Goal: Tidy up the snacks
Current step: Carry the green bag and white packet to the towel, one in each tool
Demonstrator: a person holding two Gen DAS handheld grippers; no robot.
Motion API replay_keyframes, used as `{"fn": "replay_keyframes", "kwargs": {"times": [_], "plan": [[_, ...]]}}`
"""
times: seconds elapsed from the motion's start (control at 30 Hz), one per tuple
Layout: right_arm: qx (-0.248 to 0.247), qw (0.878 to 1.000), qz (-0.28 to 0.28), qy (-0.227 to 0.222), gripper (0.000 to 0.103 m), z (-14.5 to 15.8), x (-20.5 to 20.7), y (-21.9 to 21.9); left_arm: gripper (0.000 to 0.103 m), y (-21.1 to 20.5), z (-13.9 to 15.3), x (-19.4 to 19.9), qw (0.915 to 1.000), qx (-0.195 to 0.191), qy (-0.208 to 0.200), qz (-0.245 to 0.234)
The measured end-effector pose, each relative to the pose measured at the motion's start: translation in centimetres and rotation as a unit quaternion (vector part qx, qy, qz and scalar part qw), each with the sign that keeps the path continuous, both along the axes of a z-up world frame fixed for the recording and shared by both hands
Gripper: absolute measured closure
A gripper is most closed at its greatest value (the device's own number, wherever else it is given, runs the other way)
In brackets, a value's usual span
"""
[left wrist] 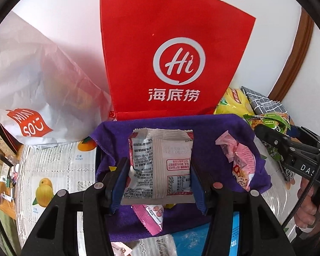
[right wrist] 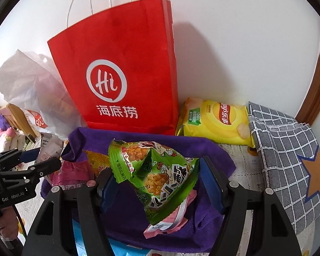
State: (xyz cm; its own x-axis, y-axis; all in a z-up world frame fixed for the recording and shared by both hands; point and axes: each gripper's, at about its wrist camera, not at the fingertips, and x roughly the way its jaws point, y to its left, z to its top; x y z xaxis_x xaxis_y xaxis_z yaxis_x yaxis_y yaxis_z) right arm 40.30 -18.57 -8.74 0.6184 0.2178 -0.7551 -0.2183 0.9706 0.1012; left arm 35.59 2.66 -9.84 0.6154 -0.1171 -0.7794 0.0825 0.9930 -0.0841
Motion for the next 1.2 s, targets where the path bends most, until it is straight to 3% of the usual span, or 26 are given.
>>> {"fn": "replay_keyframes", "kwargs": {"times": [0.33,0.47,1.2], "plan": [[-0.011,1.000,0.007,-0.018,0.032,2.1,-1.0,0.5,0.051,-1.1,1.0,-0.5,0.9998,0.011,-0.005,-0.013],[-0.008,1.000,0.006,-0.025,0.032,2.2,-1.5,0.5,0.051,-0.6,0.8,-0.5,0.9998,-0.005,-0.001,-0.017],[-0.006,0.999,0.008,0.033,0.032,-2.8,0.8,0.4,0.051,1.4,-1.4,1.1,0.9995,-0.018,0.027,0.005]]}}
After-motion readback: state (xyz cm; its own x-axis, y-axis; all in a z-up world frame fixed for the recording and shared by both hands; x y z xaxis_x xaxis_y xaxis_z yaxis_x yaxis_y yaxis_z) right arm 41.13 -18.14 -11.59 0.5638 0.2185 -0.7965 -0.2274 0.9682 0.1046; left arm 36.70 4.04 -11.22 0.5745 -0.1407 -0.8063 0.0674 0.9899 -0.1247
